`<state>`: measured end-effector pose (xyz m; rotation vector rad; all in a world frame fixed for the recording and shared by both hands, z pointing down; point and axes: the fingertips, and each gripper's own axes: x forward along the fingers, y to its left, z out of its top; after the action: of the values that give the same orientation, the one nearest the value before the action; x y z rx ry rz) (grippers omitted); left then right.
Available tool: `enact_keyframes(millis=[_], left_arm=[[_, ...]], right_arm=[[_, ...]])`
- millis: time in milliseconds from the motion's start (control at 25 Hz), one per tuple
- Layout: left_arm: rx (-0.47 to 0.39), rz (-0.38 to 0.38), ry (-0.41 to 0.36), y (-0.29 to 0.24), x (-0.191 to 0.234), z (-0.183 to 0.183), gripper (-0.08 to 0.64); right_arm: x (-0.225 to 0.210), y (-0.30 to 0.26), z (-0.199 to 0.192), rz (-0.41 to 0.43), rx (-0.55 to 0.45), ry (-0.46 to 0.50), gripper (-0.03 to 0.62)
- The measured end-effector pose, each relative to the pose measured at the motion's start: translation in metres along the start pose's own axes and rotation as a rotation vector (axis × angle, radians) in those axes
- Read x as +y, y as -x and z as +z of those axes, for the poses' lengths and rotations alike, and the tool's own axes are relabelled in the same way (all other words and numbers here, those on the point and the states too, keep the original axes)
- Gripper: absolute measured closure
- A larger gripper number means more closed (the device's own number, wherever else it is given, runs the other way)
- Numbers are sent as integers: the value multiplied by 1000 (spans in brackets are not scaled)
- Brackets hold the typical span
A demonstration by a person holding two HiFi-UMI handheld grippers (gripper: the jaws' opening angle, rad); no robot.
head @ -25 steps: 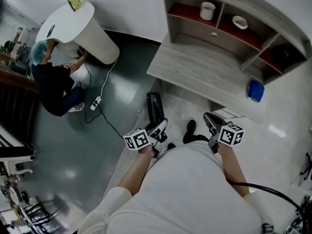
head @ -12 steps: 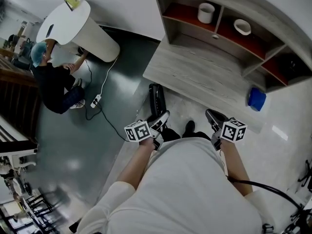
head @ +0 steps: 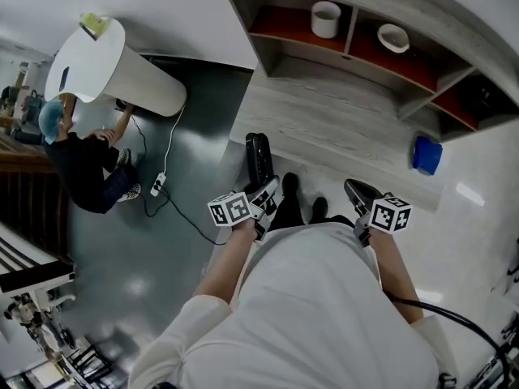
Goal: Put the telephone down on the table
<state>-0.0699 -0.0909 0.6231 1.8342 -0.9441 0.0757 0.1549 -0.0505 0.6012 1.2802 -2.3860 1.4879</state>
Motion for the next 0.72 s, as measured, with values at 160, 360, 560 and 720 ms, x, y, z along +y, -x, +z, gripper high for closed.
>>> enact_keyframes(millis=[160, 360, 560, 720], left_arm=[[55, 11, -49, -24, 17, 16, 261], [142, 46, -153, -67, 51, 36, 261], [195, 59, -189, -111, 78, 58, 261], [210, 126, -242, -147, 104, 79, 261]], right_arm=[[-7, -4, 15, -52, -48, -34, 574], [-10, -13, 28, -108, -78, -49, 574], [-12, -23, 36, -159, -108, -67, 574], [-15, -28, 37, -197, -115, -89, 574]])
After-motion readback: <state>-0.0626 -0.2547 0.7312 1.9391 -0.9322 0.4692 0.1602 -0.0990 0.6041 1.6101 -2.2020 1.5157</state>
